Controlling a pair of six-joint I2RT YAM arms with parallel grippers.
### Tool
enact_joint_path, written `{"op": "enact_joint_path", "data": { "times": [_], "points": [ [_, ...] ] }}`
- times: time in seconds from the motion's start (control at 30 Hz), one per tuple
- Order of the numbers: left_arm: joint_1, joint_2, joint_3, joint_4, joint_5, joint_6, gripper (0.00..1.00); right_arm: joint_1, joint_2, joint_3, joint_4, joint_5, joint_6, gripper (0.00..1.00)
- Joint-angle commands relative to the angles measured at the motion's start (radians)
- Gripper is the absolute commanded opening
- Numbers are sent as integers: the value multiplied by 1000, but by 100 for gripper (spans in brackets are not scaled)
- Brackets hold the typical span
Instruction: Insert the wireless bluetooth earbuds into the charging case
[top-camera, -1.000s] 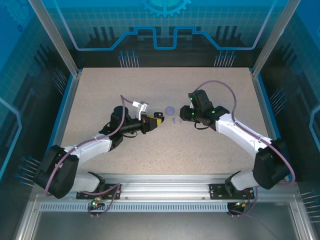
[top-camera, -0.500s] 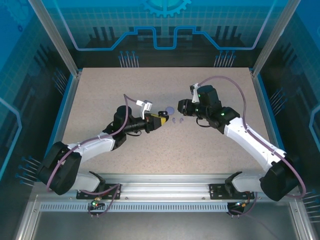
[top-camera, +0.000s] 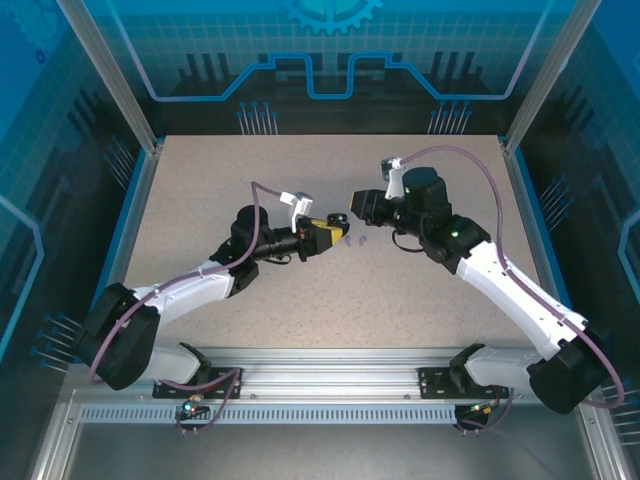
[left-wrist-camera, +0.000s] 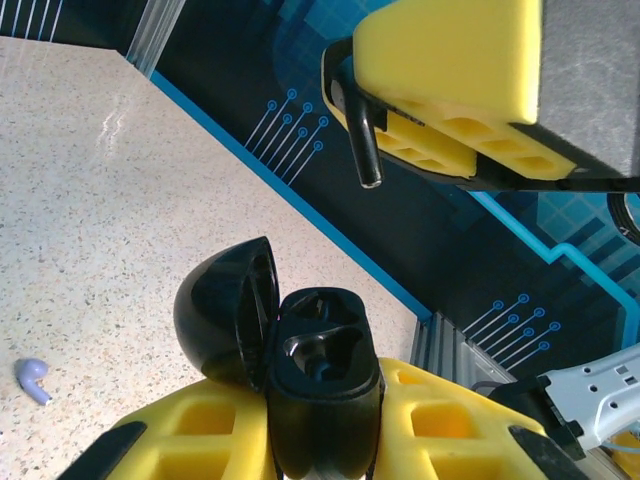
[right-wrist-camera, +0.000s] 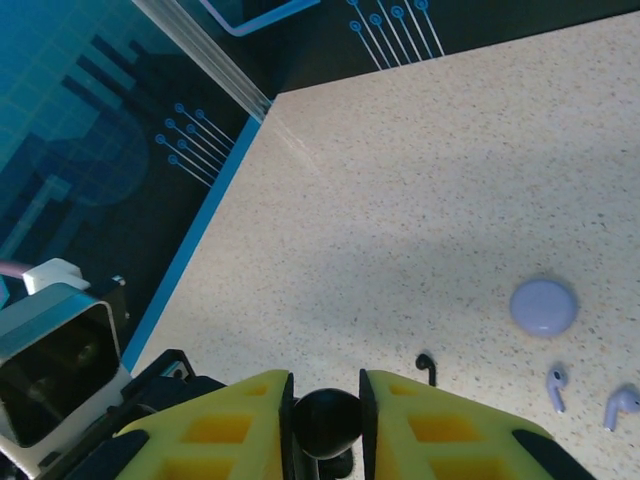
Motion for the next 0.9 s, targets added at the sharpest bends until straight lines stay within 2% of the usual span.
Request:
{"op": "enact_joint_path", "data": {
  "times": [0.0, 0.87],
  "points": [
    [-15, -18, 38, 35, 19, 33, 11, 30, -32, 35, 51, -4, -12, 25],
    [-27, -55, 92, 41, 27, 13, 12, 102, -24, 63, 29, 27, -73, 25]
  ]
}}
